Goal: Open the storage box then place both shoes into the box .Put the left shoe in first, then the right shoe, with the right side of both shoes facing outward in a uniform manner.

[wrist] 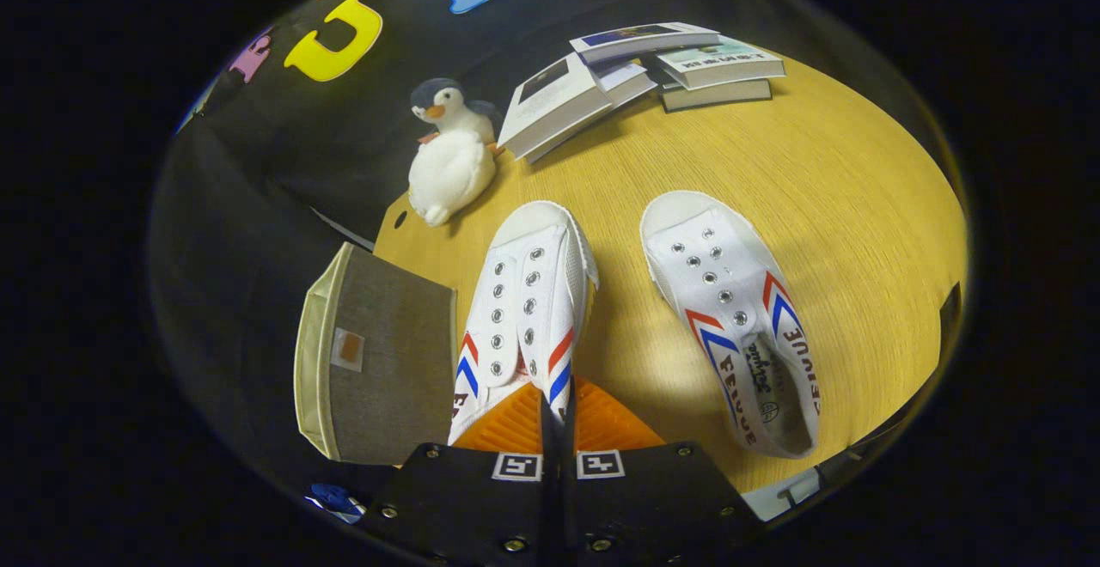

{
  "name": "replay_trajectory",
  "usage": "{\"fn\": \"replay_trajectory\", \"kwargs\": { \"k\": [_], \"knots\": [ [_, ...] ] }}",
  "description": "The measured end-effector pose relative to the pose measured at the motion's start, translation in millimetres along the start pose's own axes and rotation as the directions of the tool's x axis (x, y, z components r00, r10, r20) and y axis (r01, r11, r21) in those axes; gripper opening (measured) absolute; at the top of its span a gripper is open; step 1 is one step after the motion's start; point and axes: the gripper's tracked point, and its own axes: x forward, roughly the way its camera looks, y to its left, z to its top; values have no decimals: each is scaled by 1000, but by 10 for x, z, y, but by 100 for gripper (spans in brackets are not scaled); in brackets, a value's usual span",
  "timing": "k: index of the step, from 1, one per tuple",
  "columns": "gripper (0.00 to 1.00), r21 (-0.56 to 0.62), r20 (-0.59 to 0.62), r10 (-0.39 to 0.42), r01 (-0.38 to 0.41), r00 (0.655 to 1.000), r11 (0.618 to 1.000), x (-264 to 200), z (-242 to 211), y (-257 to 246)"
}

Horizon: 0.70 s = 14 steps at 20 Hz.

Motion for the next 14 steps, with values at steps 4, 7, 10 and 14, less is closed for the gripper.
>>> {"fn": "replay_trajectory", "kwargs": {
  "k": [4,7,10,14],
  "knots": [
    [1,-5,5,40,-40,999,999,-161,101,360],
    [1,-6,10,76,-76,997,997,-245,177,646],
    [1,-24,15,87,-87,996,996,-316,234,889],
    [0,-43,16,133,-132,991,990,-400,270,1314]
  ]
}}
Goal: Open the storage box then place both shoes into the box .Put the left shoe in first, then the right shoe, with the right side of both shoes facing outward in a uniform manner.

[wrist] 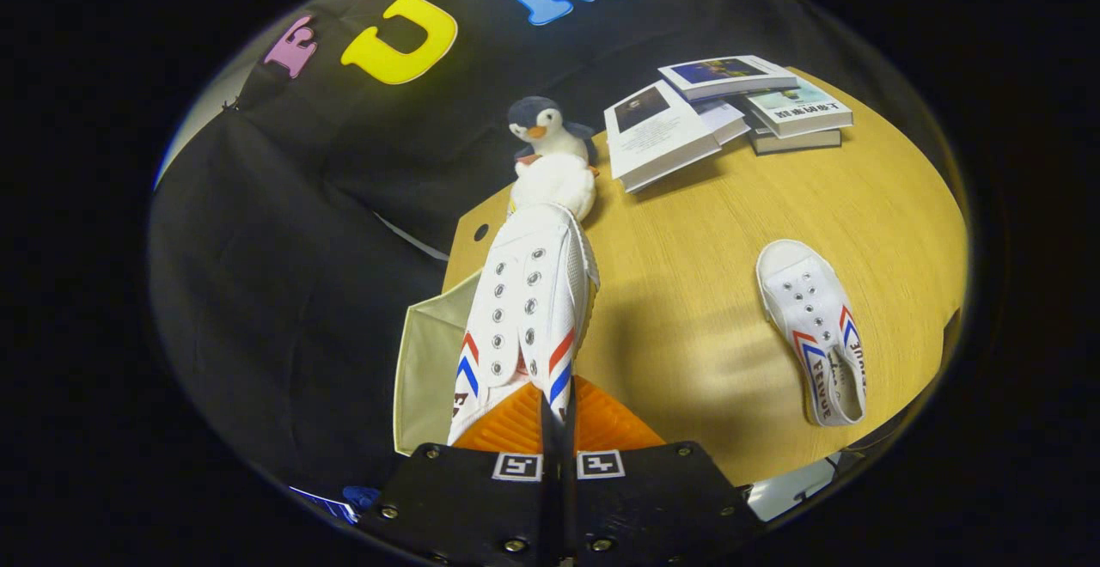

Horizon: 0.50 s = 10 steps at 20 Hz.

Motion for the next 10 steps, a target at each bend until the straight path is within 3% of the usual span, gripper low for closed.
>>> {"fn": "replay_trajectory", "kwargs": {
  "k": [10],
  "knots": [
    [1,-88,-51,68,-73,996,993,352,-262,867]
  ]
}}
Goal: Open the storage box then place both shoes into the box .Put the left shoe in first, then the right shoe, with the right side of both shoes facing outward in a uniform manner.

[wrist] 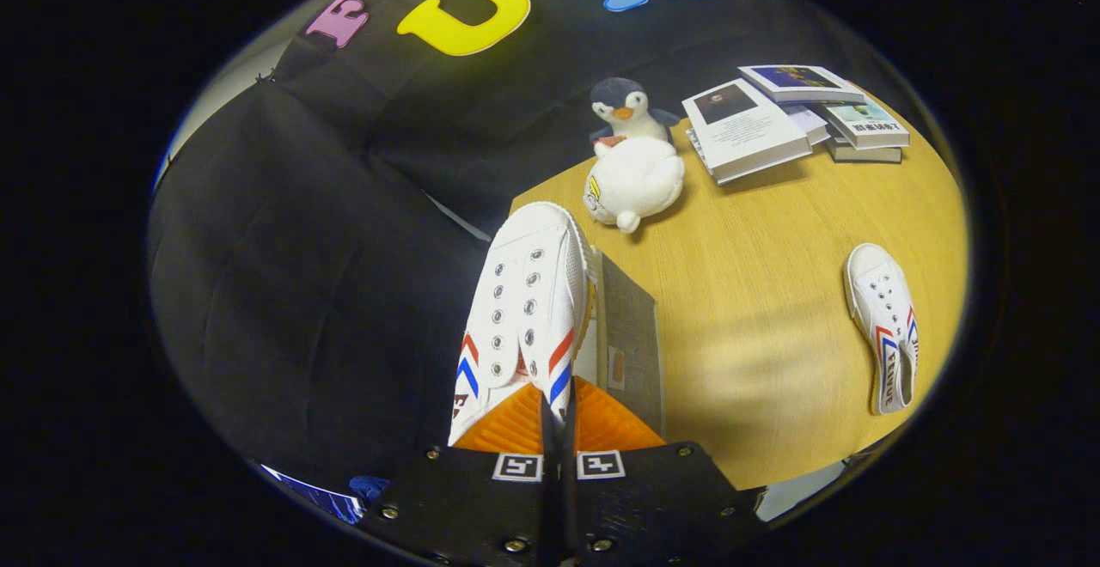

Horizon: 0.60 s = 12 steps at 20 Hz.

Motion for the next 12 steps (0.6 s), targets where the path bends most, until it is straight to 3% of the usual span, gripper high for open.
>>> {"fn": "replay_trajectory", "kwargs": {
  "k": [12],
  "knots": [
    [0,-49,-64,-54,51,997,998,743,-408,342]
  ]
}}
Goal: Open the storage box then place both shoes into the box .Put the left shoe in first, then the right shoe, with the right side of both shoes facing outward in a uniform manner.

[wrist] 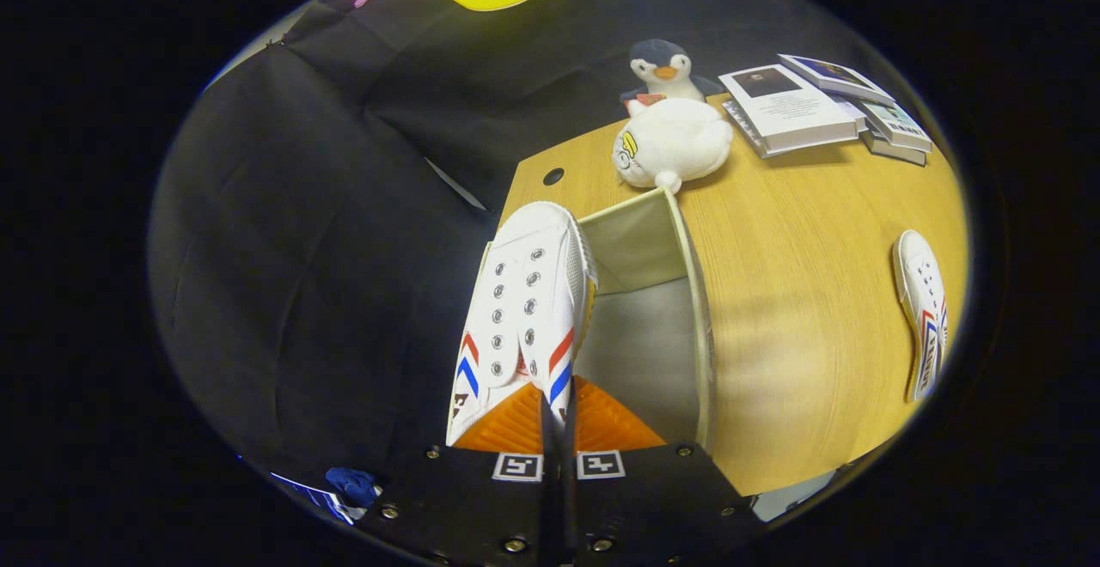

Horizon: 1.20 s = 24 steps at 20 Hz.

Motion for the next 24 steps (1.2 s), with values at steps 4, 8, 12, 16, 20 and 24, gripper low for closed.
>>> {"fn": "replay_trajectory", "kwargs": {
  "k": [4,8,12,16,20,24],
  "knots": [
    [0,-10,-28,-23,22,999,1000,191,-97,37],
    [1,3,-57,-45,45,997,999,374,-206,26],
    [0,6,-82,-78,78,994,997,507,-314,-9],
    [1,-16,-100,-74,73,992,997,576,-365,-7],
    [52,-10,-82,77,-78,994,997,497,-302,274],
    [98,-125,-19,87,-89,996,988,158,-98,258]
  ]
}}
